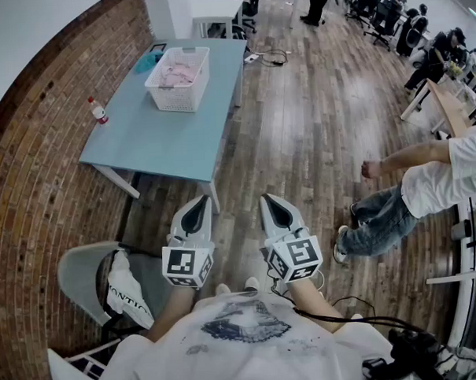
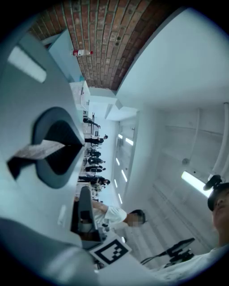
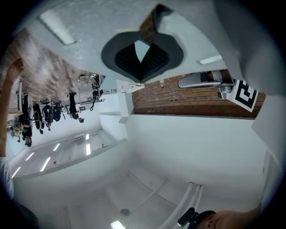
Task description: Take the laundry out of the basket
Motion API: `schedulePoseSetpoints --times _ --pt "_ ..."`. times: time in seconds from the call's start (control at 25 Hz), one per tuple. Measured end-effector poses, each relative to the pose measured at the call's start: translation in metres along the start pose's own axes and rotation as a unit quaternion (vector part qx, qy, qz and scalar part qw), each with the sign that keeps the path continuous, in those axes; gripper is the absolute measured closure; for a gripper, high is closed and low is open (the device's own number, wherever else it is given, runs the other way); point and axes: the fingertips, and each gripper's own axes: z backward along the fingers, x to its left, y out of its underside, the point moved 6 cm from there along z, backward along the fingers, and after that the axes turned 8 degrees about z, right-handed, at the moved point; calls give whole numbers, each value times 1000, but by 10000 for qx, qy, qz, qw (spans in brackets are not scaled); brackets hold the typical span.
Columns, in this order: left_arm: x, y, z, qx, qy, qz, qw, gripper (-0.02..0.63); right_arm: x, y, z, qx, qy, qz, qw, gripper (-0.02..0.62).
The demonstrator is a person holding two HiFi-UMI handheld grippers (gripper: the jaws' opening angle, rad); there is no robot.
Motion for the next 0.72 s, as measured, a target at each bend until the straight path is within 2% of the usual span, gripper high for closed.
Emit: schedulePoseSetpoints --times 0.24,0.72 --pt "-8 7 -7 80 18 30 10000 614 -9 3 4 -47 -42 -115 9999 598" --pt "-41 21 -42 98 -72 61 9999 615 -66 20 29 55 0 -228 9997 598"
